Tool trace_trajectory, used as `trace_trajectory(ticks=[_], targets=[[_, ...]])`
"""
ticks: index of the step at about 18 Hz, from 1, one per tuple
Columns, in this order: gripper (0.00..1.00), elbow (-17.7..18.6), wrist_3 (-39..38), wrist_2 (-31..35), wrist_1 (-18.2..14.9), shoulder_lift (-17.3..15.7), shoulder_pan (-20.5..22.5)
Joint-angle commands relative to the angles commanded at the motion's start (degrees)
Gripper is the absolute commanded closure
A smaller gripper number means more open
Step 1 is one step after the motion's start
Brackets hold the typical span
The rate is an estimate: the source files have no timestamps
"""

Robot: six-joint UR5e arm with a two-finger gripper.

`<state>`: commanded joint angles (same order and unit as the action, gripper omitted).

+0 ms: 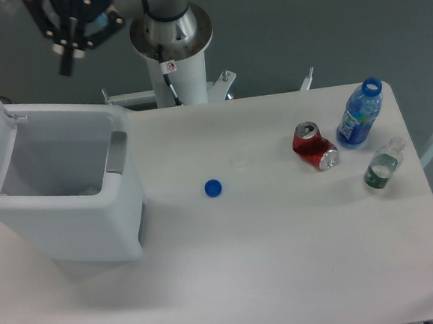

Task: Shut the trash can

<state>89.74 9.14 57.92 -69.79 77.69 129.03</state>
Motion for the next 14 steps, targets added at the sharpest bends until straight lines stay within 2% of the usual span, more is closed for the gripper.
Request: trace_trajectory(ticks=[6, 10, 14], targets=[[0.99, -4.0, 0.1, -1.0, 1.1, 3.1, -4.4], [0.99, -4.8, 0.2, -1.0, 2.6, 4.5, -7.6], [0.99, -7.6, 0.0, -0.9, 2.6, 6.2, -10.2]])
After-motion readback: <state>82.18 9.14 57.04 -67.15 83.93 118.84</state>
